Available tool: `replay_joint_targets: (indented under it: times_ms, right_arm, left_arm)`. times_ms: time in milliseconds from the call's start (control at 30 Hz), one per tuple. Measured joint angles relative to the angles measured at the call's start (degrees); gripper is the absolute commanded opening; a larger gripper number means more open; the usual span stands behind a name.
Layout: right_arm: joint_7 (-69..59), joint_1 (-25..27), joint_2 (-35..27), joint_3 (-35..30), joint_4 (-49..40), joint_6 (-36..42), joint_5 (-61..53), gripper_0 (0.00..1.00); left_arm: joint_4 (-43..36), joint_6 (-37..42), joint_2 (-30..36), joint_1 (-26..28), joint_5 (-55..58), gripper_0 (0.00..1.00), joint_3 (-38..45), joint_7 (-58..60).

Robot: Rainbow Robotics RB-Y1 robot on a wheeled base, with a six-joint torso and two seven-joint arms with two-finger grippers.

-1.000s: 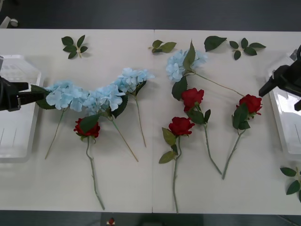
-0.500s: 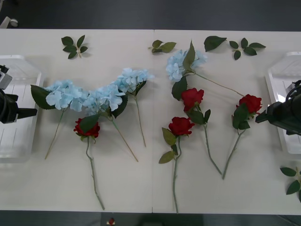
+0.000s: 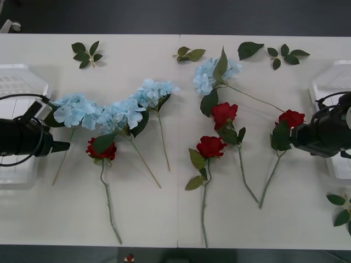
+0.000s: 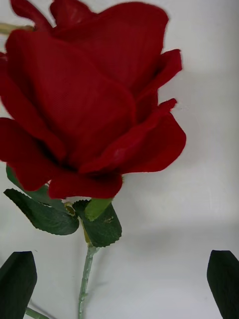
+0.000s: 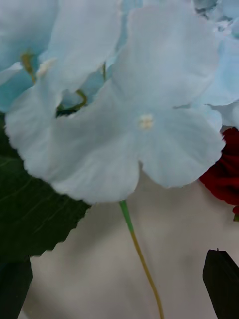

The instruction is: Put the red flowers into the right box and the blue flowers into the left box

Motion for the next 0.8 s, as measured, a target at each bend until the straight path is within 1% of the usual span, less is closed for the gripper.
replay_joint_targets:
  times_ms: [200,467,500,533,567,600,633,667,700,733,767,800]
  right_arm:
    - [1.45,0.00,2.15,0.00,0.65,-1.88,0.63,1.00]
    - [2.92,0.00,5.35,0.00,3.27,-2.22,1.75,1.00]
    - [3.13,0.00,5.66,0.00,3.56,-2.30,2.14,0.96]
    - [3.20,0.00,5.99,0.00,3.83,-2.64,2.64,0.89]
    - [3.21,0.00,6.25,0.02,4.07,-3.26,2.93,0.86]
    - [3.22,0.00,6.44,0.05,4.25,-3.95,3.04,0.83]
    - [3.23,0.00,6.54,0.10,4.36,-4.45,3.05,0.80]
    - [3.23,0.00,6.54,0.15,4.40,-4.73,3.05,0.78]
    - [3.25,0.00,6.54,0.23,4.40,-4.87,3.08,0.77]
    - [3.28,0.00,6.54,0.34,4.40,-4.94,3.25,0.75]
    - [3.40,0.00,6.54,0.55,4.41,-4.94,3.73,0.69]
    - [3.78,0.00,6.54,0.84,4.41,-4.95,4.12,0.68]
  left_arm:
    - [0.02,0.08,-3.94,-1.78,-5.77,1.00,0.00,0.03]
    - [0.96,0.08,-7.81,-2.23,-12.18,1.00,0.00,3.52]
    - [1.56,0.08,-8.32,-2.34,-12.82,0.99,0.00,3.52]
    - [2.40,0.08,-8.93,-2.57,-13.47,0.97,0.00,3.52]
    - [3.26,0.07,-9.50,-2.87,-13.97,0.94,0.00,3.52]
    - [4.15,0.06,-10.11,-3.25,-14.43,0.88,0.00,3.52]
    - [5.02,0.04,-10.67,-3.64,-14.87,0.78,0.00,3.52]
    - [5.61,-0.07,-11.02,-4.09,-15.30,0.61,0.02,3.52]
    - [5.90,-0.13,-11.13,-4.47,-15.67,0.38,0.02,3.52]
    - [6.03,-0.13,-11.20,-4.70,-15.91,0.19,0.02,3.52]
    - [6.03,-0.13,-11.25,-4.87,-16.02,0.00,0.02,3.52]
    - [6.03,-0.13,-11.29,-4.98,-16.02,0.00,0.02,3.52]
